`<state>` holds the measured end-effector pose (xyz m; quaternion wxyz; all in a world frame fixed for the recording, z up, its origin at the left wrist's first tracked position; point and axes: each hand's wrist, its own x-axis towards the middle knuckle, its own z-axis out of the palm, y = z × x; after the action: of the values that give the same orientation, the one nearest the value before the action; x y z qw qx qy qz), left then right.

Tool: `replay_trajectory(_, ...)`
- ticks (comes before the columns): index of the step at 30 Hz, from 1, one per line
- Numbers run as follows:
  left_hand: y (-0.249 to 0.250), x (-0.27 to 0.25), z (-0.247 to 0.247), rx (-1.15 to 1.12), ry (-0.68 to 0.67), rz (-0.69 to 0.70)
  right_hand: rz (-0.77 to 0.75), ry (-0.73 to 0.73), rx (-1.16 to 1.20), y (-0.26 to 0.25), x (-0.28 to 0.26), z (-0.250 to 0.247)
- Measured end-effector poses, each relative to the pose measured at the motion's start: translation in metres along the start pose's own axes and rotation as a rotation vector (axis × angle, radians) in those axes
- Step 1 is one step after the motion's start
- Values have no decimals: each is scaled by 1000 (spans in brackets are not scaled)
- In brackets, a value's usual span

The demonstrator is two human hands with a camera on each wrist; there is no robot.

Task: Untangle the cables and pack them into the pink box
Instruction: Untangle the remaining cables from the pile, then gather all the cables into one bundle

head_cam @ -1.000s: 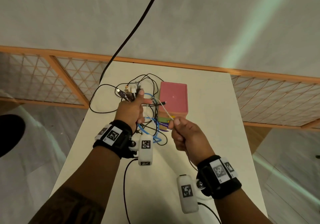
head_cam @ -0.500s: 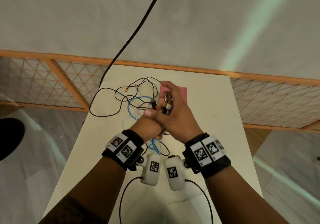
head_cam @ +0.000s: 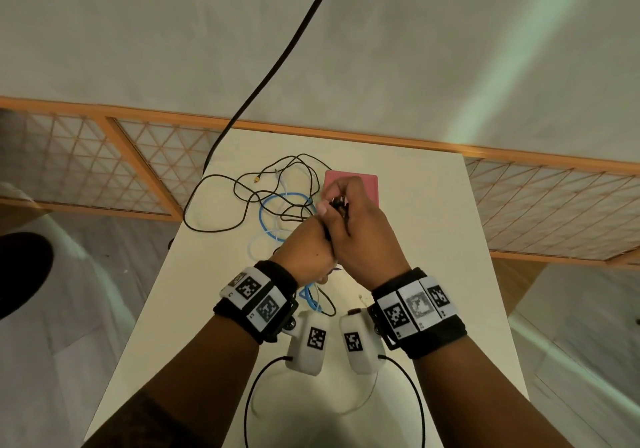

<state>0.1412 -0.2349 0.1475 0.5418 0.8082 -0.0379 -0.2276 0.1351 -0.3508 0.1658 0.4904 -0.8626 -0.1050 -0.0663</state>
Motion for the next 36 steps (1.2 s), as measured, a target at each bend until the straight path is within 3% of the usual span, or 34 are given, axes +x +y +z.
replay_trajectory(4, 4, -2, 4, -128, 22, -20, 52, -120, -29, 1, -4, -3)
replay_trajectory(9, 8, -7, 11, -179, -4, 22, 67, -165, -58, -2, -12, -9)
replay_trajectory(12, 10, -9, 11, -159, -43, 16, 133, -198, 155, -4, -16, -14)
replay_trajectory(14, 14, -9, 8, -180, -80, -19, 127, -142, 274, -1, -18, -16)
replay_trajectory(17, 24, -8, 0, -326, -91, 3, 150, -10, 535, 8, -21, -15)
replay_trajectory(20, 43, -8, -9, -506, -85, 70, 188, -34, 757, 12, -27, -10)
replay_trajectory(24, 75, -9, -22, -613, -69, 163, 161, -136, 721, 7, -37, 2)
replay_trajectory(27, 91, -12, -28, -523, -3, 155, 122, -148, 716, 3, -38, 5)
replay_trajectory(36, 111, -15, -42, -381, 154, 225, 45, -194, 354, 1, -48, 12)
